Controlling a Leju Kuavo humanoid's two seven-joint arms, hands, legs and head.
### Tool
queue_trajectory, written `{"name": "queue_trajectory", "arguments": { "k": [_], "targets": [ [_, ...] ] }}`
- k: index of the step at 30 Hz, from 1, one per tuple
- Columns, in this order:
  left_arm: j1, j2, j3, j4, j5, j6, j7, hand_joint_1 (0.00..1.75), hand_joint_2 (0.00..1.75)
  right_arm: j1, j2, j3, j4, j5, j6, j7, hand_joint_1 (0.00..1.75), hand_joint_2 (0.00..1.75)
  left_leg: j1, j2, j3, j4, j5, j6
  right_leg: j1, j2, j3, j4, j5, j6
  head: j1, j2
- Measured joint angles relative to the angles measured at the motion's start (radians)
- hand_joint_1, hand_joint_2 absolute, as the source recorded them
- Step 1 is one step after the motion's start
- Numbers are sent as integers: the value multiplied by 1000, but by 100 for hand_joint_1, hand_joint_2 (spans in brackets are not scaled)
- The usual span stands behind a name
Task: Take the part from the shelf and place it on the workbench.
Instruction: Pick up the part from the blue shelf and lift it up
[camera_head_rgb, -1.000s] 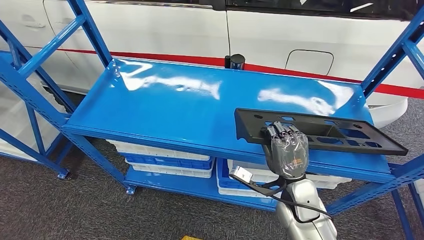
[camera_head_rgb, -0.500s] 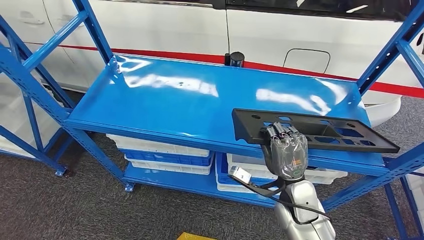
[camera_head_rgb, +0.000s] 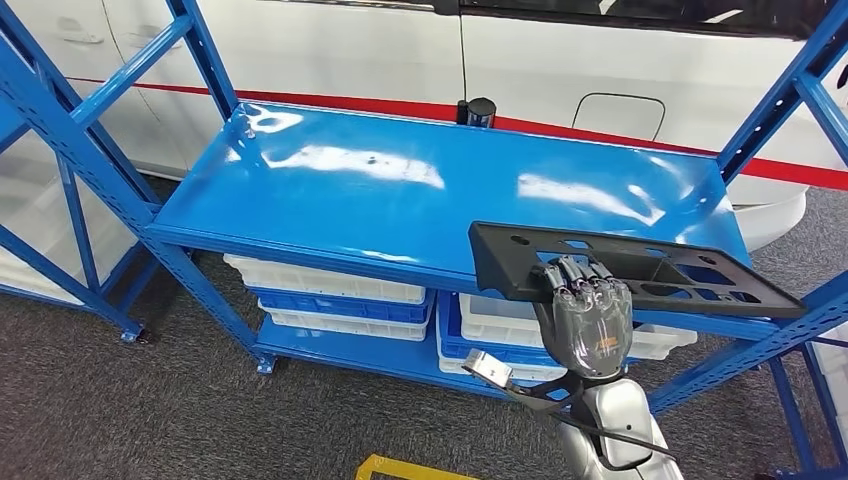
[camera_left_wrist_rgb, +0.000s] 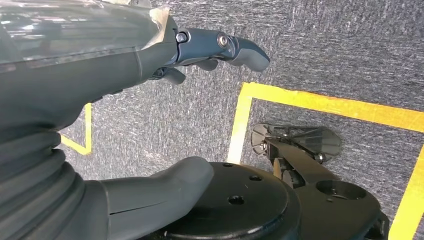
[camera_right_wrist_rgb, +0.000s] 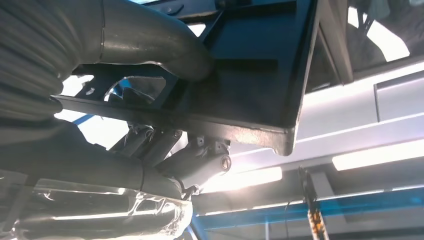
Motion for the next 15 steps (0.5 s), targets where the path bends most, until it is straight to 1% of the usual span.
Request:
{"name": "queue_trajectory", "arguments": {
  "k": [1, 2, 3, 4, 5, 6, 7, 8, 9, 10, 11, 12, 13, 15],
  "targets": [
    [0, 2, 0, 0, -1, -3, -1, 0, 175, 7, -1, 0, -17, 9, 0, 3, 175, 175, 0, 0, -3, 5, -5, -6, -3, 0, -1, -2, 5, -7, 0, 0],
    [1, 4, 0, 0, -2, -7, -3, 0, 175, 15, -2, -1, -35, 18, 0, 7, 175, 175, 2, -1, -12, 23, -23, -13, -7, -1, -2, -4, 11, -15, -4, 0],
    [1, 6, 0, 0, -2, -12, -4, 0, 175, 22, -3, -2, -52, 24, 0, 11, 175, 175, 4, -1, -27, 63, -55, -20, -10, -2, -4, -6, 17, -20, -8, 0],
    [2, 7, 0, 0, -3, -16, -5, 0, 175, 28, -4, -3, -66, 30, 0, 14, 175, 175, 7, -1, -49, 120, -95, -27, -10, -3, -7, -6, 21, -24, -14, 0],
    [2, 10, 0, 0, -4, -20, -6, 0, 175, 35, -5, -5, -80, 36, 0, 17, 175, 175, 10, -1, -75, 189, -135, -33, -9, -4, -12, -6, 25, -25, -18, 0],
    [2, 12, 0, 0, -5, -23, -7, 0, 175, 43, -6, -9, -91, 41, 0, 18, 175, 175, 13, -1, -95, 247, -160, -38, -9, -5, -17, -5, 27, -25, -19, 0],
    [2, 13, 0, 0, -6, -26, -8, 0, 175, 50, -8, -12, -101, 46, 0, 20, 175, 175, 16, -1, -102, 276, -168, -41, -9, -6, -20, -5, 30, -24, -19, 0],
    [2, 15, 0, 0, -7, -28, -8, 0, 175, 57, -10, -16, -112, 52, 0, 22, 175, 175, 19, -1, -89, 267, -156, -43, -9, -6, -23, -4, 32, -22, -20, 0],
    [2, 16, 0, 0, -7, -29, -9, 0, 175, 63, -11, -21, -123, 58, 0, 25, 175, 175, 21, 0, -55, 215, -128, -43, -9, -6, -24, -3, 34, -20, -20, 0],
    [2, 17, -1, 0, -8, -30, -9, 0, 175, 66, -13, -24, -134, 64, 0, 27, 175, 175, 24, 0, -10, 140, -97, -43, -10, -5, -25, -2, 36, -17, -20, 0],
    [1, 17, -1, 0, -9, -30, -8, 0, 175, 68, -15, -28, -147, 70, 0, 30, 175, 175, 24, -1, 29, 70, -75, -40, -8, -5, -27, -1, 38, -13, -20, 0],
    [0, 17, -1, 0, -10, -31, -8, 0, 175, 69, -16, -32, -158, 74, 0, 31, 175, 175, 23, -2, 55, 21, -61, -36, -6, -4, -29, 0, 40, -9, -19, 0],
    [-1, 17, -1, 0, -11, -31, -7, 0, 175, 70, -17, -36, -168, 77, 0, 33, 175, 175, 20, -3, 65, -2, -57, -31, -4, -4, -32, 1, 44, -4, -18, 0],
    [-2, 15, -1, 0, -12, -30, -5, 0, 175, 71, -19, -41, -183, 79, 0, 34, 175, 175, 15, -3, 58, -7, -51, -16, -5, -4, -37, -1, 52, 10, -17, 0]
  ]
}}
